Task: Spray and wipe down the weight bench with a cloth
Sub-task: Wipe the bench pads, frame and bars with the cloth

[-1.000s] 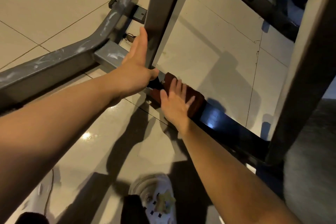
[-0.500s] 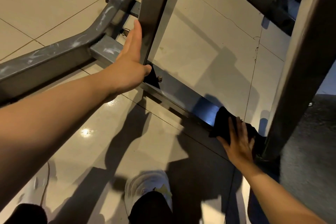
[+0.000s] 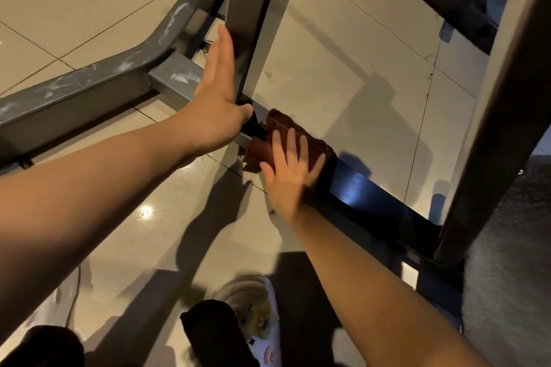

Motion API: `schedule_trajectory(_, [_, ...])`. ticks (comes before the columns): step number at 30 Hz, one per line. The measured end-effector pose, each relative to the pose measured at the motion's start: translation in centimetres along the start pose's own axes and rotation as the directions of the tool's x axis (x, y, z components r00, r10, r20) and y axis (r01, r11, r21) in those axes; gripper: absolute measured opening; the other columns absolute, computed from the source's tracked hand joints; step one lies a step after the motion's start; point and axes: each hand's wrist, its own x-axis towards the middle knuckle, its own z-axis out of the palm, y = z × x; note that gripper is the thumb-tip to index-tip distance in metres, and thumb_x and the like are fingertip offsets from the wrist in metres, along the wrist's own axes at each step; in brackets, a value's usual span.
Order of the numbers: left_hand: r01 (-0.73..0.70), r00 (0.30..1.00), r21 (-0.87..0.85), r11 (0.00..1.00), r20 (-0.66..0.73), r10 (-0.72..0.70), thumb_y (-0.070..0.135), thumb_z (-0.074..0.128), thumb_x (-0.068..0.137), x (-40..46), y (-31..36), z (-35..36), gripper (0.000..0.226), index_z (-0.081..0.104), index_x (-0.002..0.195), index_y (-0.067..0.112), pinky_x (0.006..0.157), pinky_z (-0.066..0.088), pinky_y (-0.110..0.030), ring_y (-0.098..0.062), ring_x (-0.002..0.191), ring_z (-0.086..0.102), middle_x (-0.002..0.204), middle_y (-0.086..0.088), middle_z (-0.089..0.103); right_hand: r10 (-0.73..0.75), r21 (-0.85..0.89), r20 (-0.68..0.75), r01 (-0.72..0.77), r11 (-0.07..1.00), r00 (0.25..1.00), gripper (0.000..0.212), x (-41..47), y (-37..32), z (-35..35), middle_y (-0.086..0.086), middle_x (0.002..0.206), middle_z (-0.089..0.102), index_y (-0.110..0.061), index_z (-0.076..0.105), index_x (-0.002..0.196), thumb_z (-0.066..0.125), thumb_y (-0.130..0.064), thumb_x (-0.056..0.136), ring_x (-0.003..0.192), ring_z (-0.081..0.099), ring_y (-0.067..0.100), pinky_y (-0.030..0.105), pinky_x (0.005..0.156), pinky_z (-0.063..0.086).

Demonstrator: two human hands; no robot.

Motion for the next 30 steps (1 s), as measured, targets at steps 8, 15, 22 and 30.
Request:
schedule_trajectory(8, [-0.019,1.000,0.027,0.999,0.014,0.019,-0.003,0.050,0.095,-0.4,-0.1,-0.5,0.096,-0.023,0.149,0.026,0.103,0.001,-0.023,-0.015,0.147,-0.010,0.160,0.003,-0.021,-0.052,-0.087,-0.042,0.048,0.995,0.998,0.091,-10.5,18.6,-0.4,0.019,0.148,0.040,-0.026,0.022,0.152,0.072,0.001,0.081,0.132,0.041,0.045,0.070,0.098,0.037])
schedule_trajectory(15, [-0.030,1.000,0.012,0.999,0.001,0.030,-0.001,0.051,0.095,-0.6,-0.1,0.0,0.095,-0.023,0.150,0.023,0.108,0.001,-0.022,-0.018,0.147,-0.014,0.160,0.001,-0.022,-0.170,-0.053,0.035,0.172,0.984,0.985,0.086,-8.4,19.0,-1.5,0.026,0.139,0.046,-0.012,0.034,0.144,0.083,-0.016,0.073,0.123,0.046,0.047,0.063,0.090,0.047])
schedule_trajectory(22, [-0.035,0.999,0.015,0.999,-0.018,0.035,-0.002,0.050,0.095,-0.5,-0.2,0.1,0.094,-0.023,0.150,0.021,0.104,0.002,-0.020,-0.018,0.147,-0.014,0.160,0.000,-0.022,-0.207,0.135,-0.011,0.207,0.969,0.978,0.079,-1.3,6.6,0.2,0.021,0.146,0.044,-0.004,0.038,0.144,0.075,-0.024,0.077,0.135,0.041,0.038,0.057,0.108,0.036])
schedule_trajectory(30, [-0.030,0.999,0.032,0.999,-0.018,0.031,-0.002,0.050,0.096,-0.5,-0.4,-0.1,0.095,-0.023,0.150,0.026,0.099,0.003,-0.018,-0.014,0.147,-0.010,0.160,0.004,-0.021,-0.411,0.097,-0.017,0.411,0.907,0.911,0.084,-2.0,9.4,0.0,0.018,0.148,0.042,-0.008,0.033,0.146,0.077,-0.015,0.075,0.136,0.040,0.037,0.054,0.111,0.034])
